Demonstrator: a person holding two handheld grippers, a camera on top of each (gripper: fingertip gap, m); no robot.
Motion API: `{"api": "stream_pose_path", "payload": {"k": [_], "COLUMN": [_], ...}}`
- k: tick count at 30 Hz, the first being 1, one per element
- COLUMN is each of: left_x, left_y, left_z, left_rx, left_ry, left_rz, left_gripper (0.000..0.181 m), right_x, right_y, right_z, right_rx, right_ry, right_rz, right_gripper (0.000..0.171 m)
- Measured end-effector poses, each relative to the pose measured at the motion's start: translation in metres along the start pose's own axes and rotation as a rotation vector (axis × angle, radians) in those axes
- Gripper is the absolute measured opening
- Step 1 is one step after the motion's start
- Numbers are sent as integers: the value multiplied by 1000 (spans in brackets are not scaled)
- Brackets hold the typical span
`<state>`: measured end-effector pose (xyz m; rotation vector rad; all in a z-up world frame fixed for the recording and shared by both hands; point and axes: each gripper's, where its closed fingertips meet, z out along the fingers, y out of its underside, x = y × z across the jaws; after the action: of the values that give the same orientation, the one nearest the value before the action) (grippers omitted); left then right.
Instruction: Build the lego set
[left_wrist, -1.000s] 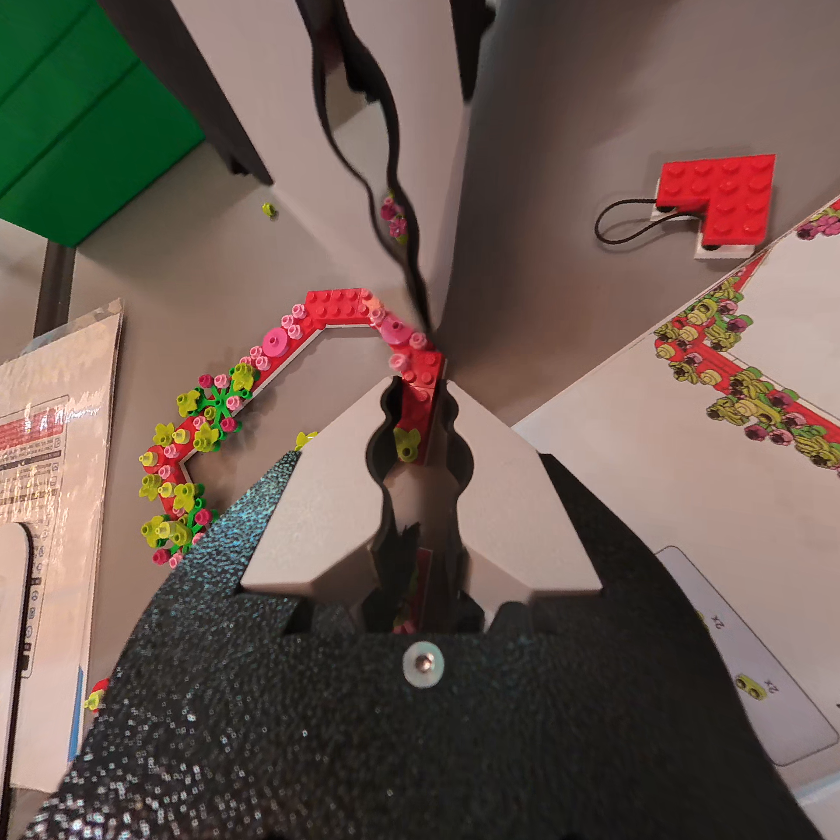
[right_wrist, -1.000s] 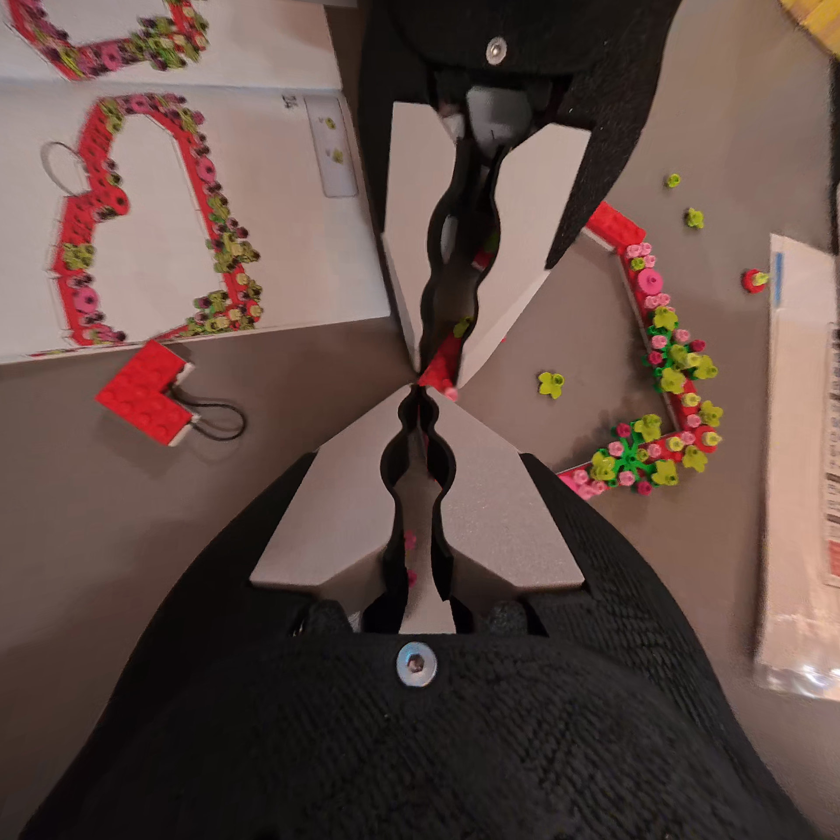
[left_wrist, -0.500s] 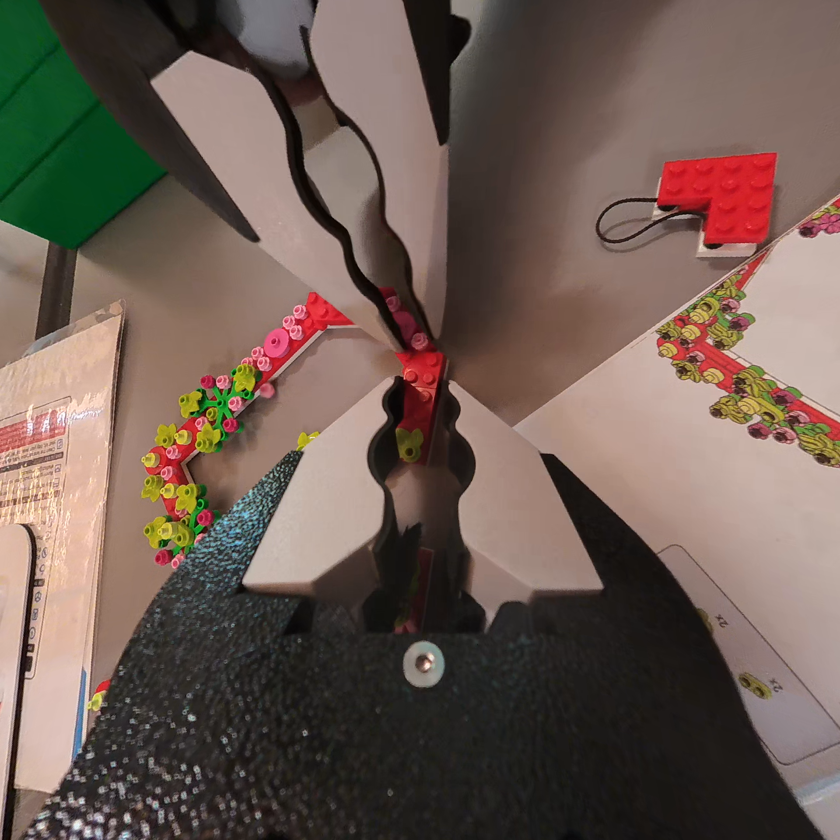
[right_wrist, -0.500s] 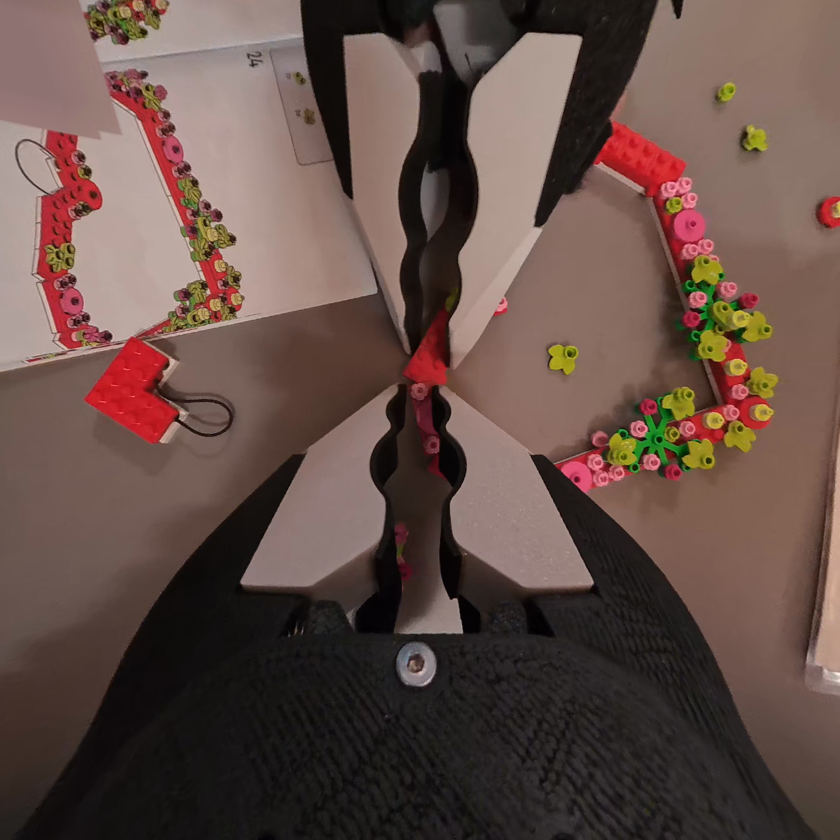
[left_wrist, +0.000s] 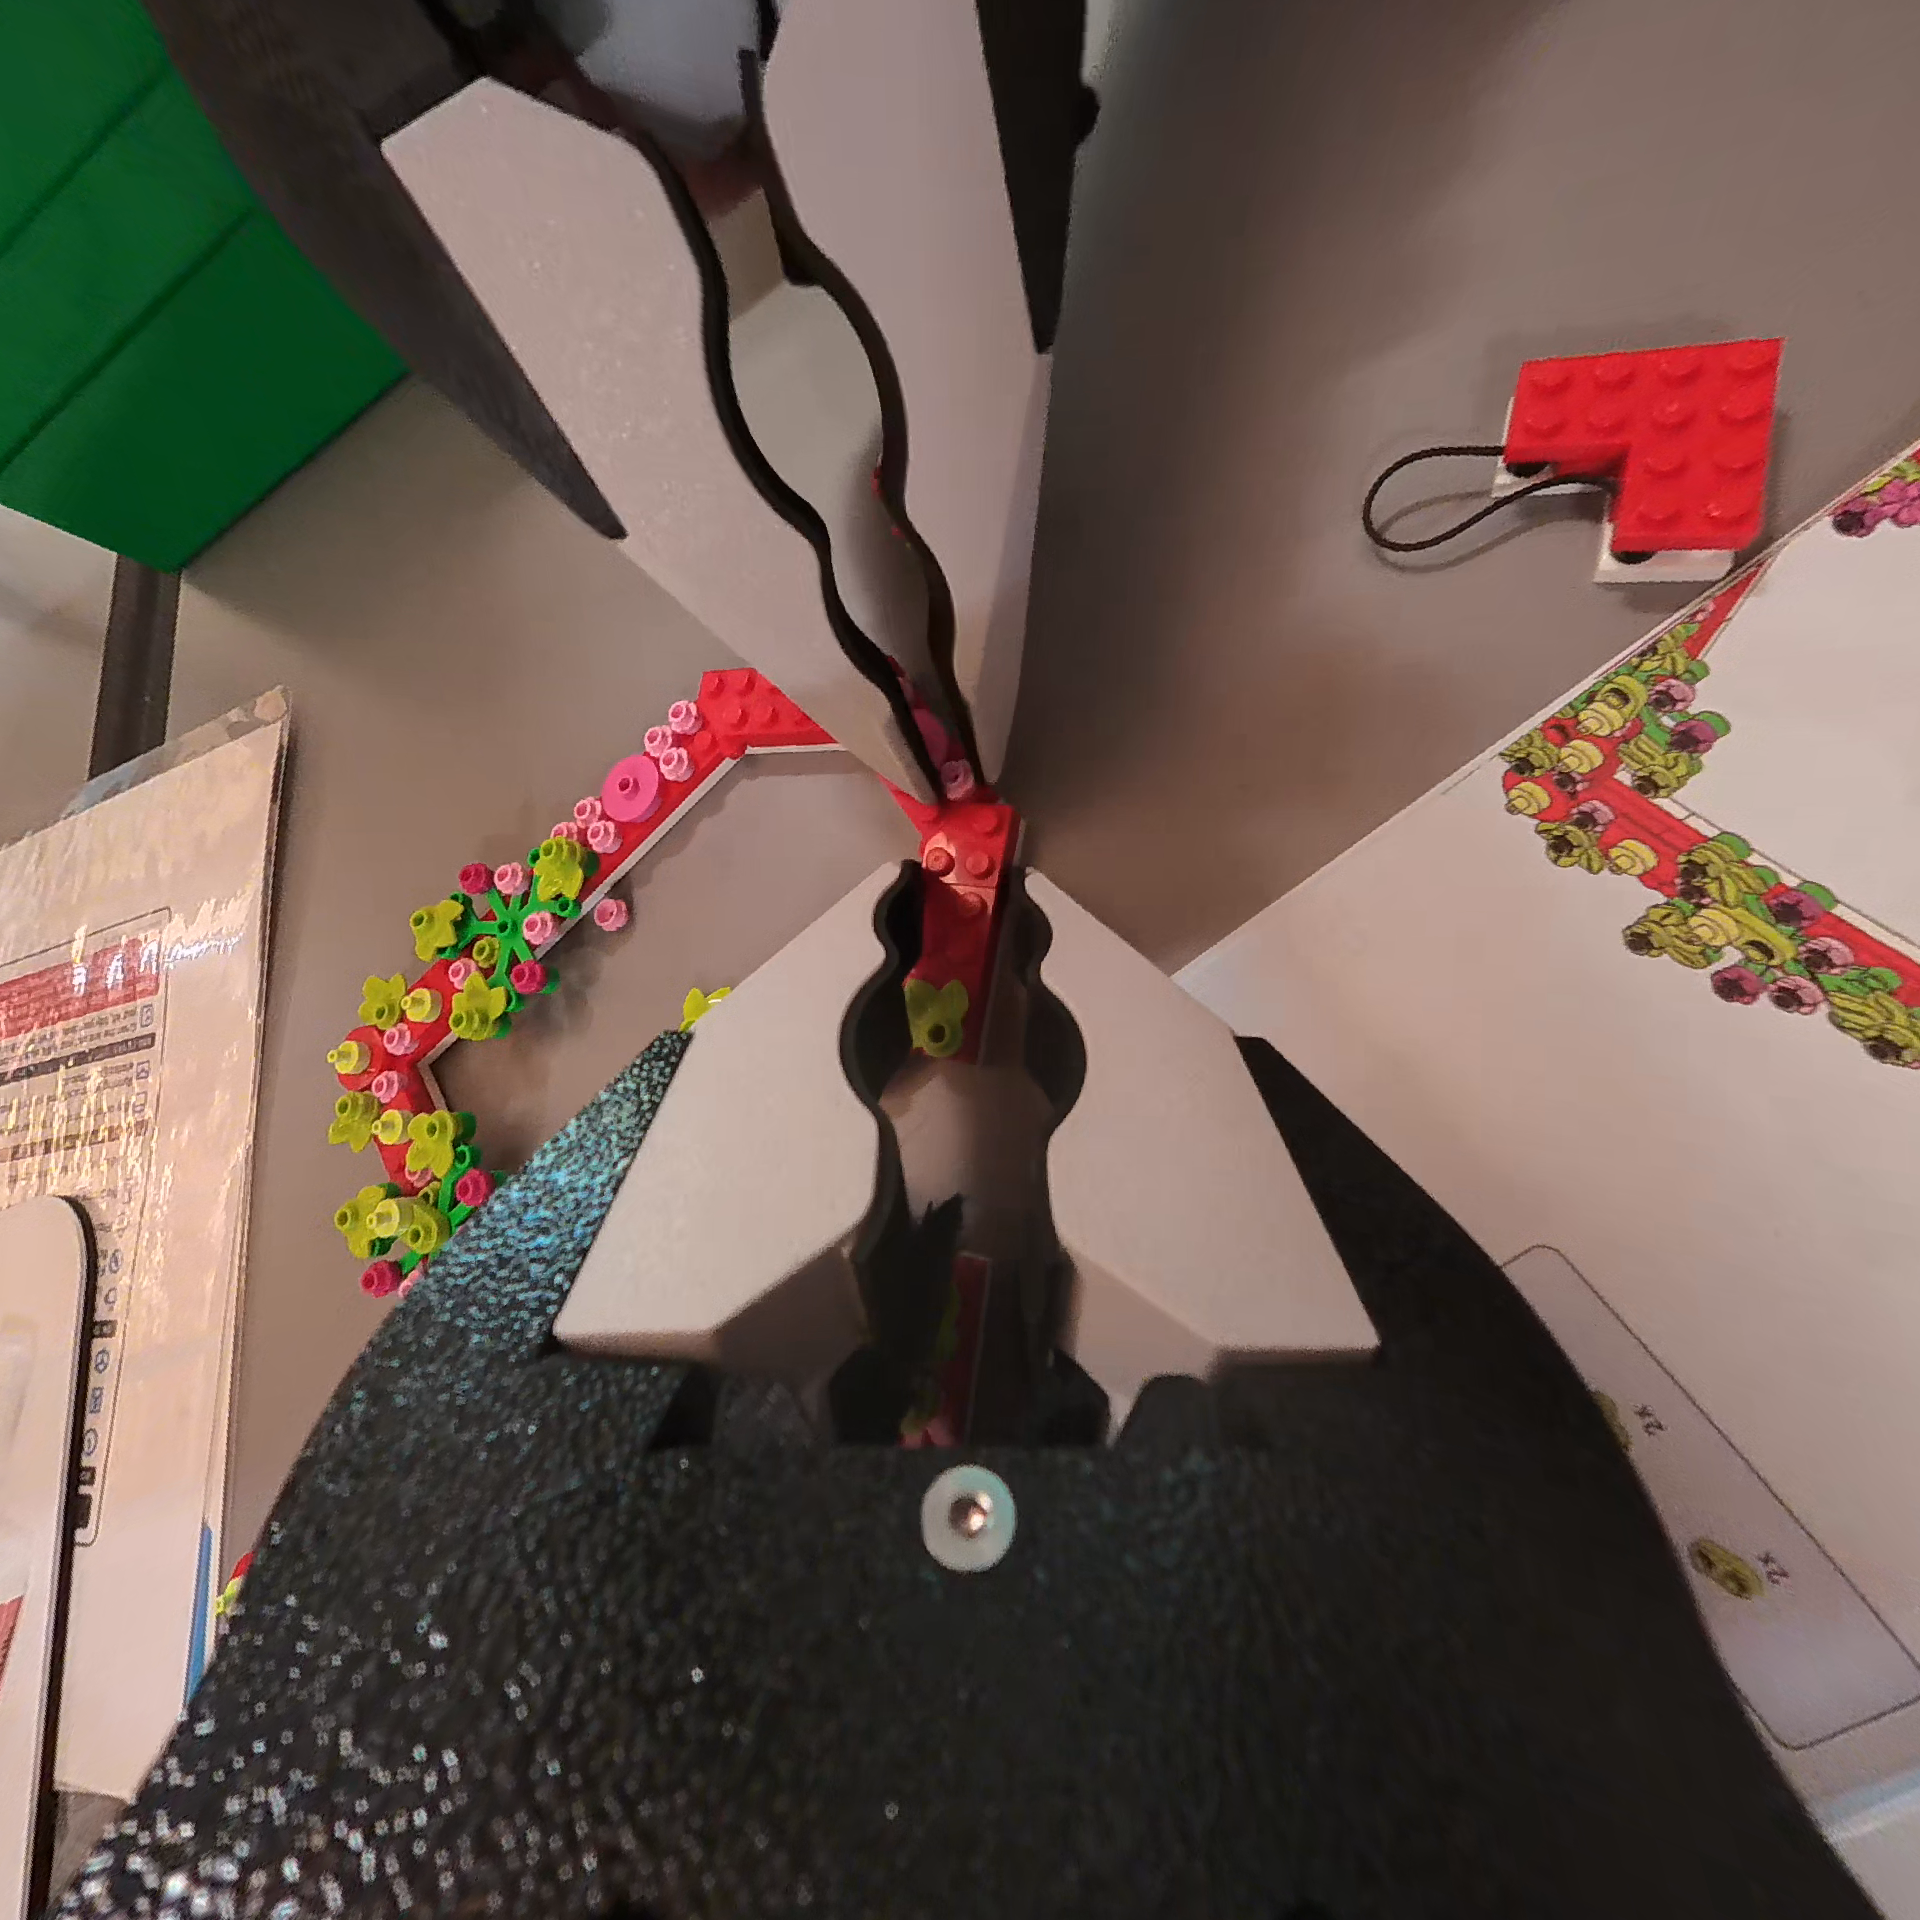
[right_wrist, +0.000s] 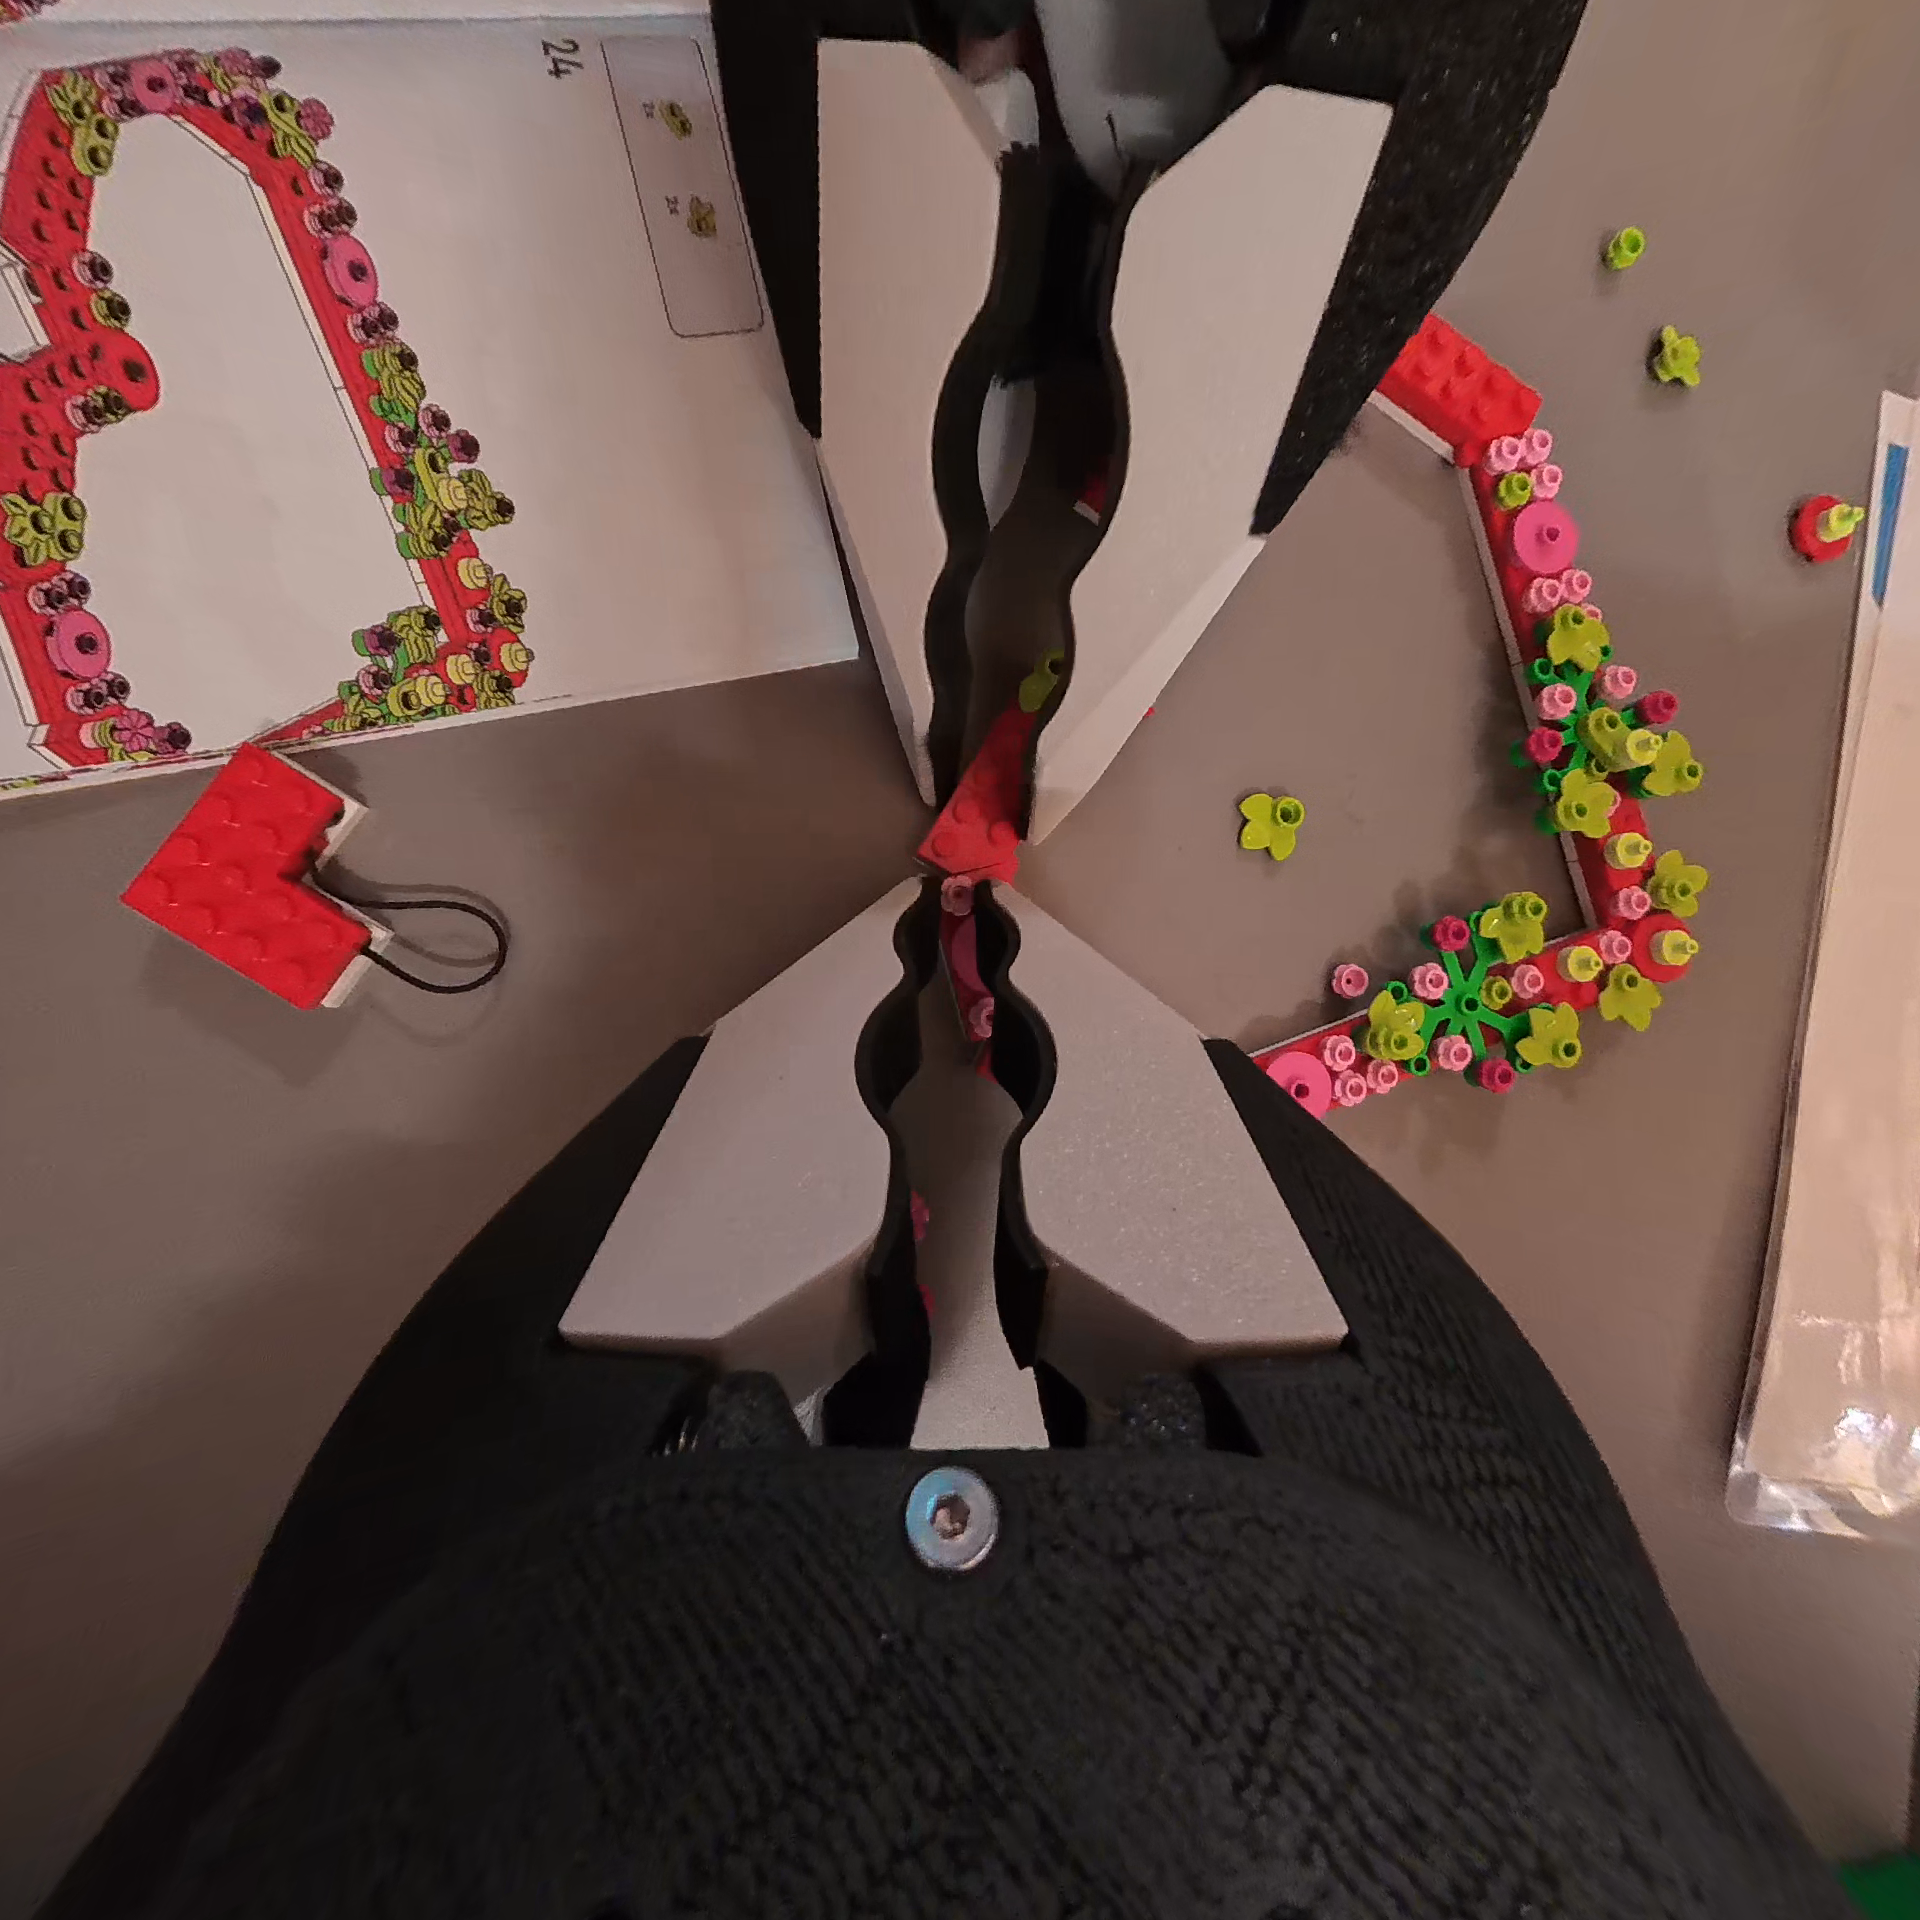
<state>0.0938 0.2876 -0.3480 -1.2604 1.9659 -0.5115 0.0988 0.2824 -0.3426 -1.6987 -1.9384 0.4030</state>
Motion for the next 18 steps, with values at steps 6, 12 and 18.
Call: {"api": "stream_pose_path", "payload": {"k": [6, 12, 18], "left_x": [0, 0, 0], "left_y": [1, 1, 1], "left_z": [0, 0, 0], "left_rx": [-1, -1, -2], "left_ry": [2, 0, 0], "left_rz": [-10, -10, -8], "left_gripper": [15, 15, 15], "right_x": [0, 4, -7], "right_y": [-1, -4, 3], "right_z": [-1, -8, -12], "right_rx": [-19, -2, 37], "right_ry": [231, 413, 227], "right_rz": [-188, -317, -141], "right_gripper": [4, 3, 4]}}
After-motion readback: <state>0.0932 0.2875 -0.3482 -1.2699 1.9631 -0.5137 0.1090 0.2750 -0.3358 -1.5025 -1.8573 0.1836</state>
